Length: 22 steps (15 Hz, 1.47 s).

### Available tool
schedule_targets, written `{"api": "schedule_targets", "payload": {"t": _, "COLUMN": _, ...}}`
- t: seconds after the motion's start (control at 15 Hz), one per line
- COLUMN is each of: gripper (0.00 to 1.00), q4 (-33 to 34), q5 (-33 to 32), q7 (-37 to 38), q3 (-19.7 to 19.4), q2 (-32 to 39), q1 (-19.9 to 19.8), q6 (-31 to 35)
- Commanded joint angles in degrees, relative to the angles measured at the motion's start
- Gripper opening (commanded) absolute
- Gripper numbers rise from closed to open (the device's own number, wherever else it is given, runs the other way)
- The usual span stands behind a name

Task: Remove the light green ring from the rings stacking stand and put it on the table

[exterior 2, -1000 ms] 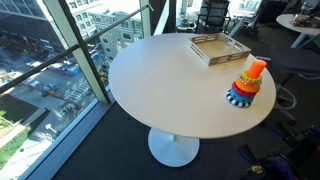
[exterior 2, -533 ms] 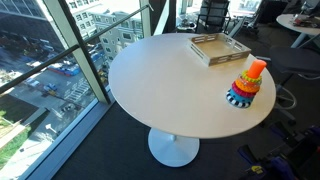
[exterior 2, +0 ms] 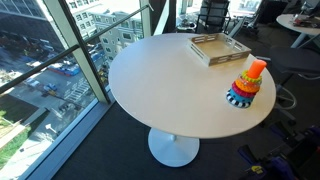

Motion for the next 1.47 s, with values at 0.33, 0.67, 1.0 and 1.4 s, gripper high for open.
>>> {"api": "schedule_targets", "payload": {"t": 0.33, "gripper": 1.0, "q4": 7.9, "q5": 7.5, "q7": -0.5, "q3": -1.0, "q2": 8.1, "q1": 4.2, "q6": 0.3}}
{"api": "schedule_targets", "payload": {"t": 0.67, "gripper": 1.0, "q4": 10.4, "q5": 9.6, "q7": 1.2, "q3": 0.9, "q2": 13.6, "q1": 4.4, "q6": 2.4}}
{"api": "schedule_targets", "payload": {"t": 1.0, "gripper": 1.0, "q4": 10.4, "q5": 8.8, "q7": 4.0, "q3": 4.3, "q2": 17.5, "q1": 4.7, "q6": 6.3}}
{"api": "schedule_targets", "payload": {"t": 1.4, "gripper": 1.0, "q4": 8.7, "q5": 8.8, "q7": 3.4, "q3": 5.2, "q2": 18.2, "q1": 5.1, "q6": 7.2}}
